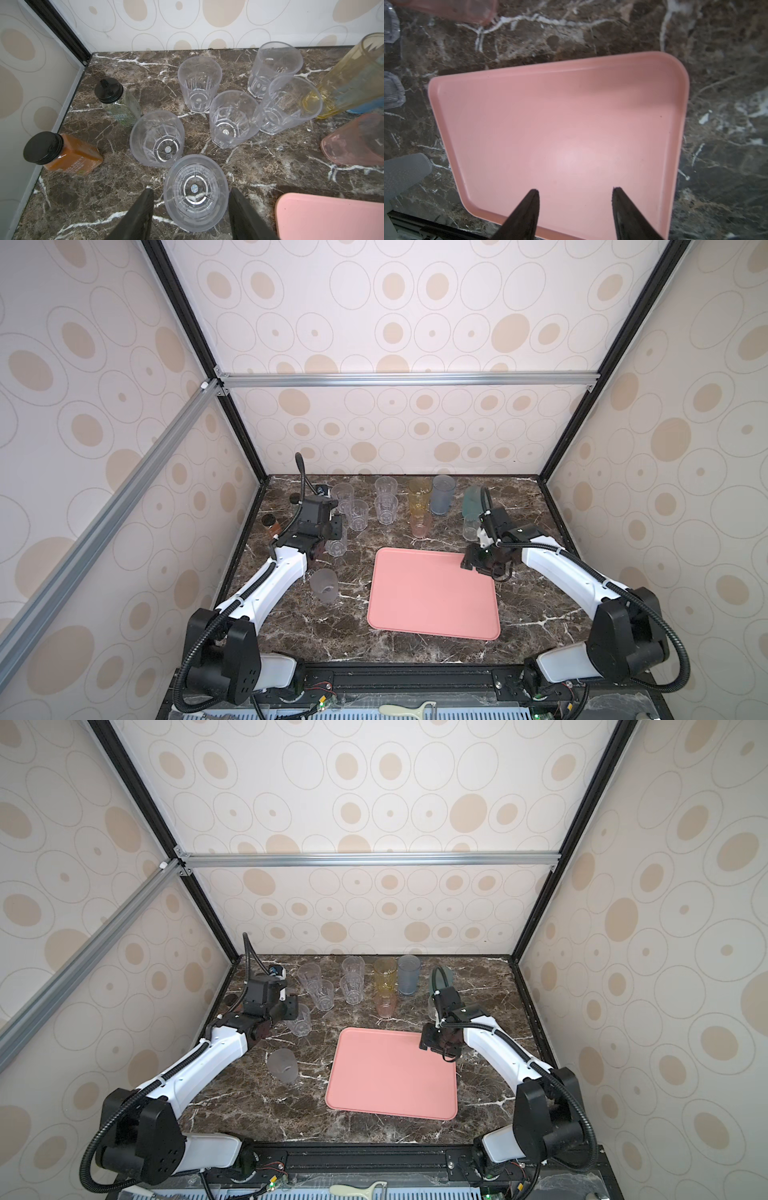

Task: Place the glasses into the tray
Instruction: 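Grasp a clear glass with the left gripper while the right releases the tray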

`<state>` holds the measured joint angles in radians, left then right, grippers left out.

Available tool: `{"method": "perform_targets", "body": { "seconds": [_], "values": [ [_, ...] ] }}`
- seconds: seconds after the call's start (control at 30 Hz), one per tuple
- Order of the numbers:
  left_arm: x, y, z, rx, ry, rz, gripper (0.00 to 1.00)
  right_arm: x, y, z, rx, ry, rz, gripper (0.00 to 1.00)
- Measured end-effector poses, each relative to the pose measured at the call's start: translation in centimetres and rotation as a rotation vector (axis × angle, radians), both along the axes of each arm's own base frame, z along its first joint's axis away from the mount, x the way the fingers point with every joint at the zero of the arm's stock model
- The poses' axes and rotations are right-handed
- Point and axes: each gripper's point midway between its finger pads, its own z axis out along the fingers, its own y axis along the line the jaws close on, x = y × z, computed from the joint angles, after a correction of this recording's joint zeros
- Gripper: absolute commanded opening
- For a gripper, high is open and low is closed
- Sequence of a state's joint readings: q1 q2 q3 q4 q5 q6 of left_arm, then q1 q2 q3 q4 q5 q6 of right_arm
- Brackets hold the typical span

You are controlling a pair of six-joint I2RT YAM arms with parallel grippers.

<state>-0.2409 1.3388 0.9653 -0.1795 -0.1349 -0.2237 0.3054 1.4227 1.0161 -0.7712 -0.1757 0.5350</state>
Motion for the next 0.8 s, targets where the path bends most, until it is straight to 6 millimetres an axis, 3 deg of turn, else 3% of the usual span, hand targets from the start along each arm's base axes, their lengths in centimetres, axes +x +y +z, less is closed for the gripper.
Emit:
{"method": "perform_targets", "body": {
  "seconds": [0.2, 0.47, 0.8],
  "values": [
    [-0.4, 0.2, -0.7, -0.063, -0.002, -0.008, 0.63, -0.3, -3.2, -2.0, -0.031, 0.057, -0.035, 0.65],
    [-1.4, 0.2, -0.6, -0.094, -0.016, -0.013, 0.64, -0.1, -5.5, -5.8, -0.074, 0.133, -0.048, 0.65],
    [-1.4, 1.4, -1.0, -0.101, -0.010, 0.013, 0.63, 0.5, -5.7, -8.0, -0.082, 0.151, -0.011, 0.57]
  ]
}}
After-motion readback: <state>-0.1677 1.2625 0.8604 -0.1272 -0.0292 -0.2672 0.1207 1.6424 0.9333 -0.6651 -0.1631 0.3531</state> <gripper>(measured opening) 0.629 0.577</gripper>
